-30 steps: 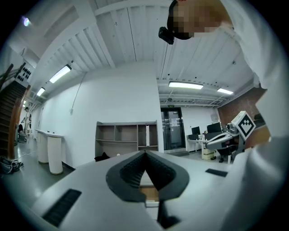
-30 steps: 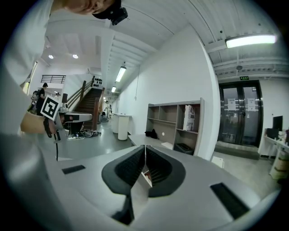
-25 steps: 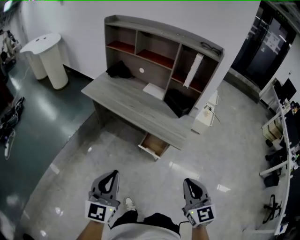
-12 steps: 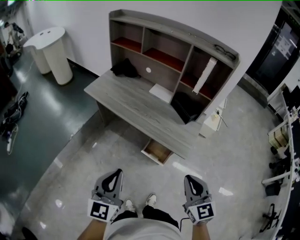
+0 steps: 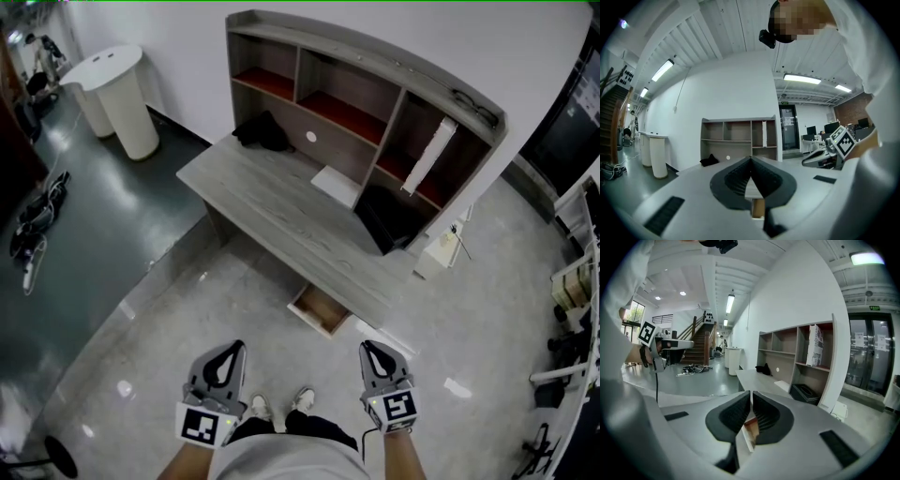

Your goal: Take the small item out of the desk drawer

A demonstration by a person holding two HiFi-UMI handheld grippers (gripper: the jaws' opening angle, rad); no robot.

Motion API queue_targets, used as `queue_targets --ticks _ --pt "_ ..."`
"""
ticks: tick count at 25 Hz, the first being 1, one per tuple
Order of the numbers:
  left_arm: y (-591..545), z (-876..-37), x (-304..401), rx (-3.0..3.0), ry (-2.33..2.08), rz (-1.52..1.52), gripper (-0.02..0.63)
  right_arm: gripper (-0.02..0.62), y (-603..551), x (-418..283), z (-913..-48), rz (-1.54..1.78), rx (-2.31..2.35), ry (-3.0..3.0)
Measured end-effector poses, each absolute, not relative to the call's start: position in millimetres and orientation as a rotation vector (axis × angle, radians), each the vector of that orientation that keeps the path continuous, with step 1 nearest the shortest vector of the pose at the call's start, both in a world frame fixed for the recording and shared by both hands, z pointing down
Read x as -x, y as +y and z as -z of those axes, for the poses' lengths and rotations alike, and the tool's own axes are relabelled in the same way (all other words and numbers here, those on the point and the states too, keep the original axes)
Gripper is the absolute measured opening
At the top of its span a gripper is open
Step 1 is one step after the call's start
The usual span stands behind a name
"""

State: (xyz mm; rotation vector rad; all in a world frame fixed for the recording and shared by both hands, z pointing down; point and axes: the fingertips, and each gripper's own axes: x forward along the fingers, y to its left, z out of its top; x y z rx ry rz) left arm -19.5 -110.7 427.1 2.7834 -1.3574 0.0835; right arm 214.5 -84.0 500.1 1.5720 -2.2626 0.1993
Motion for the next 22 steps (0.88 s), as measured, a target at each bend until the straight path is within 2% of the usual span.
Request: queue_targets --ticks 6,9,19,22 --pt "-107.5 -451.3 24.6 -2.709 -1.398 -0.172 0.017 0.027 -124.6 -205.6 -574.8 -0.261 -1.39 -2.254" --pt "-105.2 -460.9 27.9 -2.675 -1.423 -0.209 0.017 0.104 -143.9 -200.7 -624.5 -0.308 -1.296 -2.21" --pt "-85.1 -490.5 43.6 -2.532 -1.521 -0.309 0.017 0.13 -176.1 -179.5 -768.8 -0.394 -1.018 -2.06" --pt "-74.5 -500.2 55.3 -2.472 -1.56 -0.344 0.017 0.162 -181.7 -177.0 -810.6 -0.4 -0.927 -1.994"
